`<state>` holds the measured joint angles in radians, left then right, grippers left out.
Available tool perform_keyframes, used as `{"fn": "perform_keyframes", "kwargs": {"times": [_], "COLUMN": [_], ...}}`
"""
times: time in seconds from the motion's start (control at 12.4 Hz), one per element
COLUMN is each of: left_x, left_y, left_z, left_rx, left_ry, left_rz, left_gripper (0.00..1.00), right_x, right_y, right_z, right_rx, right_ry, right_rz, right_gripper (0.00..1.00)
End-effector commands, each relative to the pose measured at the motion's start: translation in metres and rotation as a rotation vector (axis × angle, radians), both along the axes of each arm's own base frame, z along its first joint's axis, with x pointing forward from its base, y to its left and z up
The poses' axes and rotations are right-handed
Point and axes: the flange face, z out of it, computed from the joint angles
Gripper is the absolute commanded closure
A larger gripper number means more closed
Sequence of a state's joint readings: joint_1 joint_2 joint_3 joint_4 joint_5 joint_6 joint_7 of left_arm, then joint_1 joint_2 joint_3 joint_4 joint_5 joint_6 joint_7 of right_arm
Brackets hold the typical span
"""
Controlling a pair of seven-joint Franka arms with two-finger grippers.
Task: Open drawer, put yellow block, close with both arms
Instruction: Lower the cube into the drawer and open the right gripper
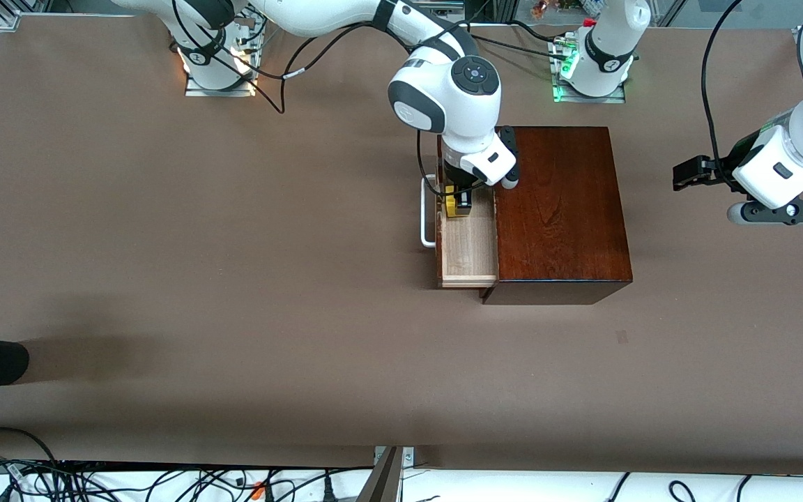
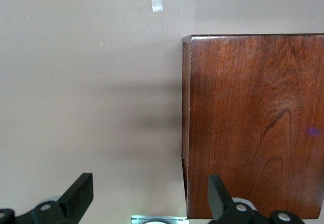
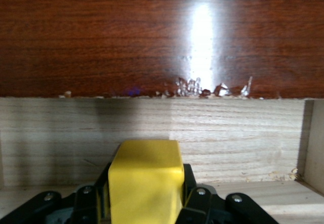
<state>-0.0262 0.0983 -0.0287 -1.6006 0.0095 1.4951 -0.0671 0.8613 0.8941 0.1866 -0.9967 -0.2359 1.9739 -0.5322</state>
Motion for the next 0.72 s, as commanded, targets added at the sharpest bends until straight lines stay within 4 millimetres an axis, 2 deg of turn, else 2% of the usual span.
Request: {"fn": "perform_keyframes", "kwargs": {"times": [0.0,0.08,0.16,0.24,0.56,0.64], "left_x": [-0.001,-0.001,0.0,0.0,0.0,0.0], "left_y": [0.001,0.001,0.0,0.0,-0.001,-0.002], "left_z": [0.002,0.003,0.003,0.003,0.005,0.005], "left_rx": [-0.001,-0.001,-0.001,-0.001,0.0,0.001], "left_ry": [0.0,-0.001,-0.003,-0.003,-0.008,-0.008], "left_rz": [0.002,0.002,0.0,0.0,-0.001,-0.002], "left_gripper": [0.0,0.0,0.0,0.0,0.0,0.0], "right_x": [-0.002,-0.001,0.0,0.001,0.0,0.002], "right_y": [-0.001,-0.003,-0.003,-0.004,-0.007,-0.011], "right_z": [-0.004,-0.004,-0.004,-0.004,0.015,0.036], "right_rx": [-0.028,-0.026,-0.025,-0.024,-0.035,-0.032], "right_ry": [-0.009,-0.007,-0.005,-0.005,0.006,0.003], "right_rz": [0.022,0.015,0.008,0.002,-0.022,-0.05], "right_gripper": [0.85,0.79,0.62,0.01,0.0,0.0]}}
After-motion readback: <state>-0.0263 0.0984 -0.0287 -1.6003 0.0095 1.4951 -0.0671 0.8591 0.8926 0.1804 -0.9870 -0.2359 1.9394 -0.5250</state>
